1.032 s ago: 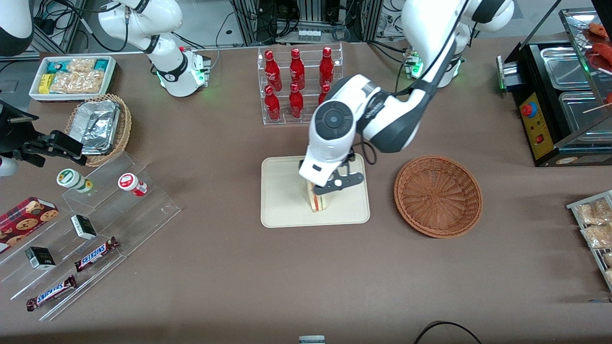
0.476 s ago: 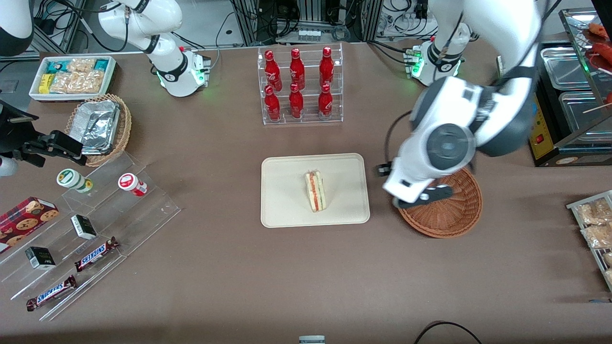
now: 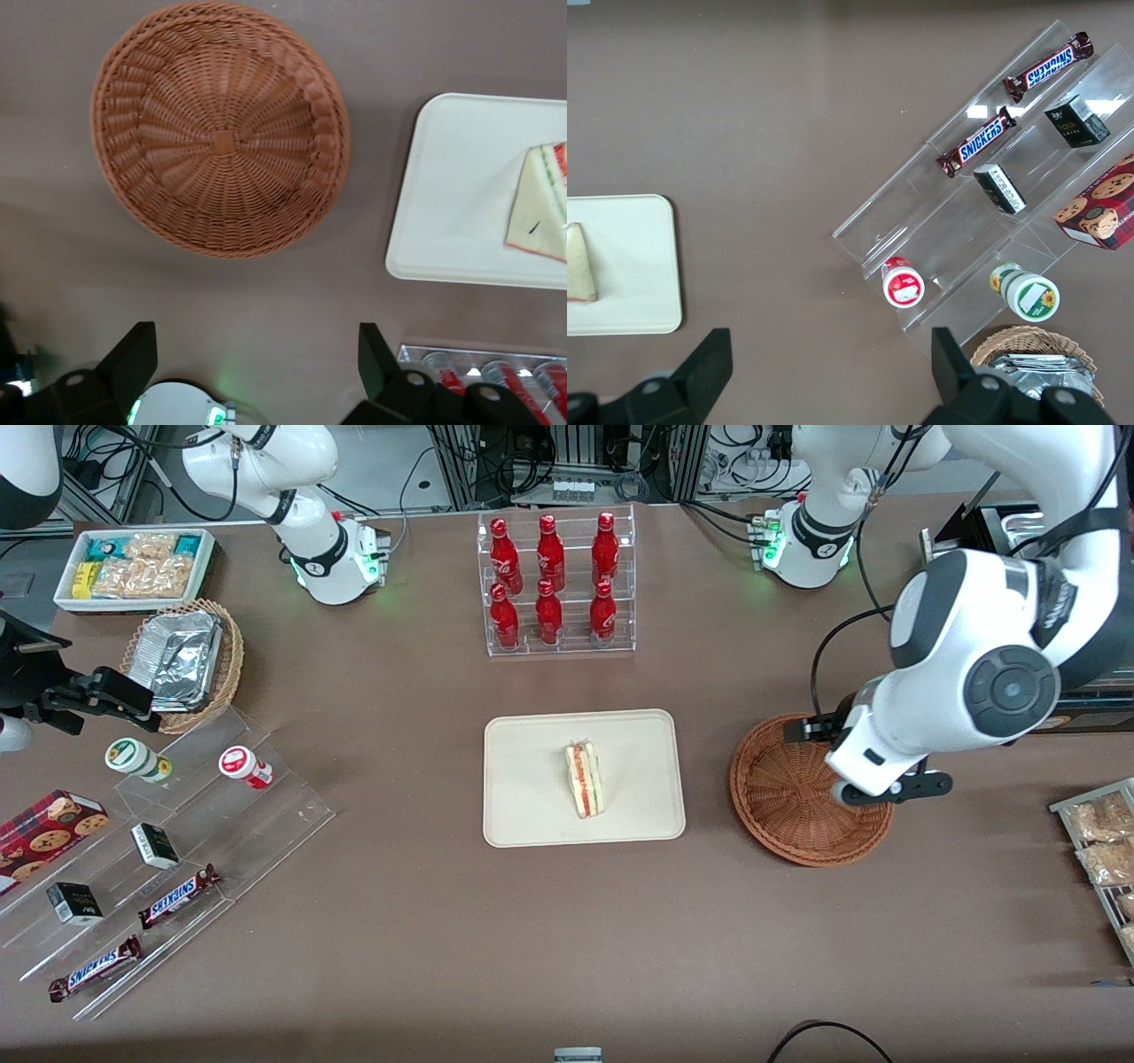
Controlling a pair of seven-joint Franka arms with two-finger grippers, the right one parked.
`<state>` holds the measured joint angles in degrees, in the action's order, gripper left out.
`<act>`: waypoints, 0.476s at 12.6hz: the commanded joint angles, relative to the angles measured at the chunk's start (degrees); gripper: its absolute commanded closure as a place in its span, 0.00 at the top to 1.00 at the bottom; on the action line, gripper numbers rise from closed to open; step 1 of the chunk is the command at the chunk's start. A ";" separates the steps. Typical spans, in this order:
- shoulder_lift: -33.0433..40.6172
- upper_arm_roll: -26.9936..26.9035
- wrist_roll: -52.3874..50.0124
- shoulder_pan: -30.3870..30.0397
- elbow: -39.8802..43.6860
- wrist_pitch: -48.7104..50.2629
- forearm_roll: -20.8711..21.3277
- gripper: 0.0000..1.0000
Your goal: Place sandwich from basket to tray
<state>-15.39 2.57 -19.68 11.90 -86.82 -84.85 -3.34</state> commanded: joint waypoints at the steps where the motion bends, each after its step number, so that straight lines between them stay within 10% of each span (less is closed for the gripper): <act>1: 6.23 -1.34 2.63 -0.56 -5.45 0.04 0.44 1.00; 6: 12.65 5.06 9.57 -12.49 -6.08 3.11 3.14 1.00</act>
<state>-6.50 4.50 -11.48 2.82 -90.84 -82.55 -2.65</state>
